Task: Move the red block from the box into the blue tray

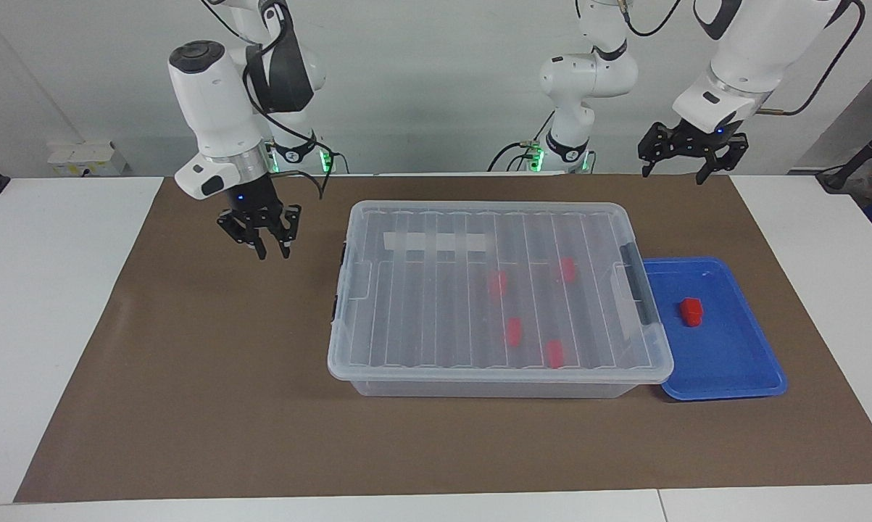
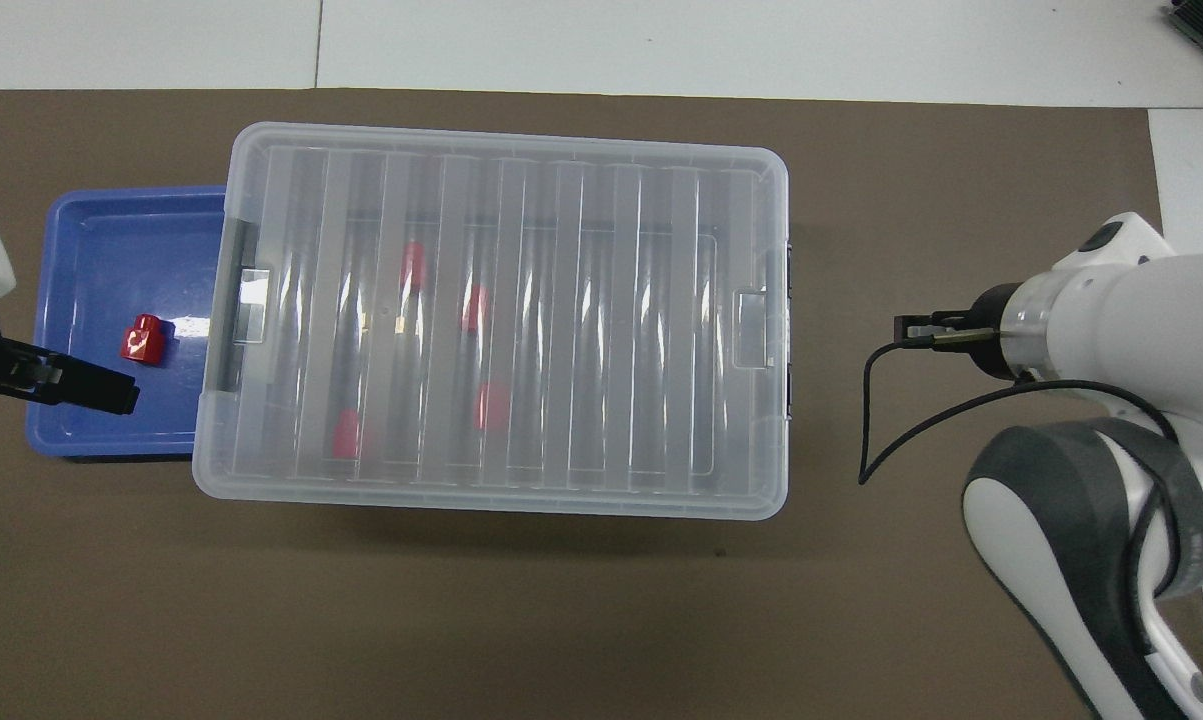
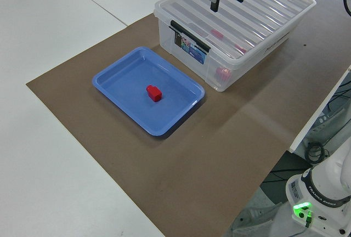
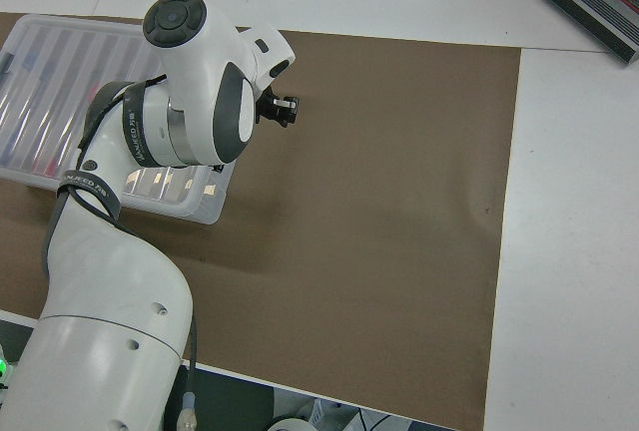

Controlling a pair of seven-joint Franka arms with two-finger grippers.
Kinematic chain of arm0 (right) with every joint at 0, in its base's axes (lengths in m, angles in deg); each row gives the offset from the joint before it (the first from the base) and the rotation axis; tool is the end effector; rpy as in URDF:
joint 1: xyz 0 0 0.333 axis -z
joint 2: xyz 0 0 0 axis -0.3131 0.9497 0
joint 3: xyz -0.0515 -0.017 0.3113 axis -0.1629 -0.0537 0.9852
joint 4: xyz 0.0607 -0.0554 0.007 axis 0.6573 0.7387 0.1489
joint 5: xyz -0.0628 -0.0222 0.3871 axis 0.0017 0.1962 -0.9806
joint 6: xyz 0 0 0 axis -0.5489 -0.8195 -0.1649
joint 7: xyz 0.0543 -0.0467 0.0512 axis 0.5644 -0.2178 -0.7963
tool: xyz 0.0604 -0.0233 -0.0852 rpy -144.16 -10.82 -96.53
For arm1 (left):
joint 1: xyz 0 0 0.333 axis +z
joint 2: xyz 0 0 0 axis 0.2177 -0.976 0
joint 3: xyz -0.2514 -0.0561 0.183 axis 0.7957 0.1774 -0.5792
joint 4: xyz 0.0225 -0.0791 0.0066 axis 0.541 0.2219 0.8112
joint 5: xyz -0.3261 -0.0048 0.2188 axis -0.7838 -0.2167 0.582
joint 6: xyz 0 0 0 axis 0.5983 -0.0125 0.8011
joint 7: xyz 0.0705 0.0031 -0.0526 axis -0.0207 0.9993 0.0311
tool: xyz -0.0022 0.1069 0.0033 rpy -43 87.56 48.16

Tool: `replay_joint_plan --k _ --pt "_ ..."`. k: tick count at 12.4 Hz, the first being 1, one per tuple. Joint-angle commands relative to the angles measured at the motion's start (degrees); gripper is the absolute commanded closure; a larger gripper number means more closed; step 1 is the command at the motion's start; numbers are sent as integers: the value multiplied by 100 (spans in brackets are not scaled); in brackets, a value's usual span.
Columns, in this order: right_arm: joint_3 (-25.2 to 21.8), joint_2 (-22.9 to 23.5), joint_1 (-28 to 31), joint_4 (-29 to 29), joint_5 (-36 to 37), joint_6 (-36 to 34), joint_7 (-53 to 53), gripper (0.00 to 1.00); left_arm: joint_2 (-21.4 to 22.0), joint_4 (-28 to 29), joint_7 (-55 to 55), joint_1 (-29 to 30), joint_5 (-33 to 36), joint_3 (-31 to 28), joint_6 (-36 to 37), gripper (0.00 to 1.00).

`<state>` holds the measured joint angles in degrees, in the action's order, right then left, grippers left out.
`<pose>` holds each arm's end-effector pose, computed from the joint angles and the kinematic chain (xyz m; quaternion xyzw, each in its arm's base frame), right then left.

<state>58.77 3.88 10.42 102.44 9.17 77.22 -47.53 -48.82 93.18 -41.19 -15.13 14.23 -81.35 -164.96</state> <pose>0.5425 0.0584 0.5214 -0.9954 0.0148 -0.0943 0.0028 0.5112 -0.0503 0.6264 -0.9897 0.1384 0.0377 0.0041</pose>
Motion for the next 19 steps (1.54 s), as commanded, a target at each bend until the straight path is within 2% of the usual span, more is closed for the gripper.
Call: replay_joint_plan --k 1,5,8,10,15,19 --pt "28 11 246 -570 250 -783 171 0 89 71 -40 19 -18 -8 46 0" --pt "37 239 755 -1519 146 -1602 145 0 89 71 -40 19 -18 -8 46 0" --pt "28 459 861 -2030 118 -1726 154 0 89 71 -40 19 -18 -8 46 0" --pt "46 634 897 -2425 162 -2207 49 0 89 71 -40 19 -18 -8 46 0" --pt "72 468 827 -2278 101 -3052 -66 0 89 71 -40 19 -18 -8 46 0" --pt "90 433 783 -2242 -135 -3150 -119 0 89 71 -40 19 -18 -8 46 0"
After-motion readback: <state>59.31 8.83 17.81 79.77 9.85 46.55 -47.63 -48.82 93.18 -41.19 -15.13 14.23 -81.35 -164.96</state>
